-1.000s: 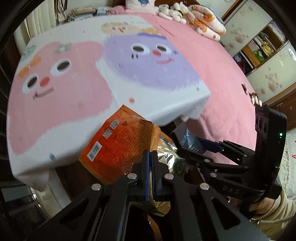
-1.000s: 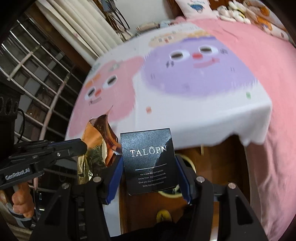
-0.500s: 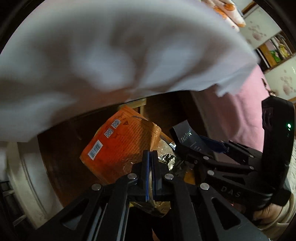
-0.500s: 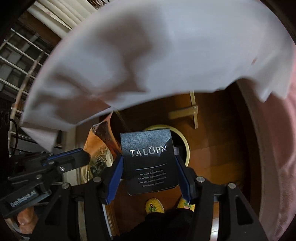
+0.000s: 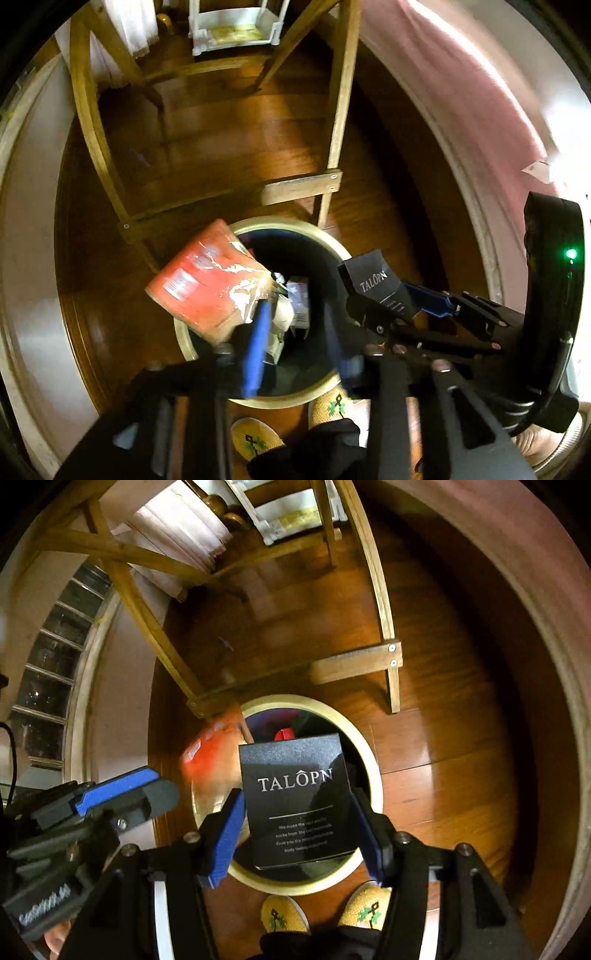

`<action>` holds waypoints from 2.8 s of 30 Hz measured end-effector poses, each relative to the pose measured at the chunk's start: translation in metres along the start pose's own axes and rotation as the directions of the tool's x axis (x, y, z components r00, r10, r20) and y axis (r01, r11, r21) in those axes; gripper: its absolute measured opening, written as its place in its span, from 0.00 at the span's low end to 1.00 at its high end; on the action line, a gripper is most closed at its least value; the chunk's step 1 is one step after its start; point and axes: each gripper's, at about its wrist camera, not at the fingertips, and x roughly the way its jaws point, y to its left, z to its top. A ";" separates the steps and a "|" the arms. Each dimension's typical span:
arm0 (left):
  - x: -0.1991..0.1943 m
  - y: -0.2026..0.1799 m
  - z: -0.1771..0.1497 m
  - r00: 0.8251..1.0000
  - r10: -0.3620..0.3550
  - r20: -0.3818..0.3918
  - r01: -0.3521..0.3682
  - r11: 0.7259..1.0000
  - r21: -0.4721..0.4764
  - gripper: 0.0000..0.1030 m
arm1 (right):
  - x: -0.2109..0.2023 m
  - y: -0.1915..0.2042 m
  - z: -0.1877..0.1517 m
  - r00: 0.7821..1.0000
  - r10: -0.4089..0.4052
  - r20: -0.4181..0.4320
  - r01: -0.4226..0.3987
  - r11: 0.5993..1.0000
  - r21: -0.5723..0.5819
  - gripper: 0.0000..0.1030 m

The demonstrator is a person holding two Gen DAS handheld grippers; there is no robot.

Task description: Collect trash

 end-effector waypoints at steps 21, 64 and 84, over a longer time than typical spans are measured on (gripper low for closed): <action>-0.023 0.042 -0.025 0.994 0.102 0.048 -0.095 0.986 -0.138 0.87 | -0.016 0.017 -0.018 0.998 -0.012 0.065 0.014 1.000 -0.019 0.69; -0.463 -0.055 -0.001 0.902 0.219 0.372 -0.188 0.975 -0.117 0.87 | -0.418 0.165 0.010 0.943 -0.005 0.332 0.055 0.988 -0.142 0.69; -0.500 -0.077 0.011 0.863 0.275 0.424 -0.226 0.960 -0.164 0.87 | -0.481 0.183 0.022 0.899 -0.001 0.437 0.093 0.978 -0.189 0.69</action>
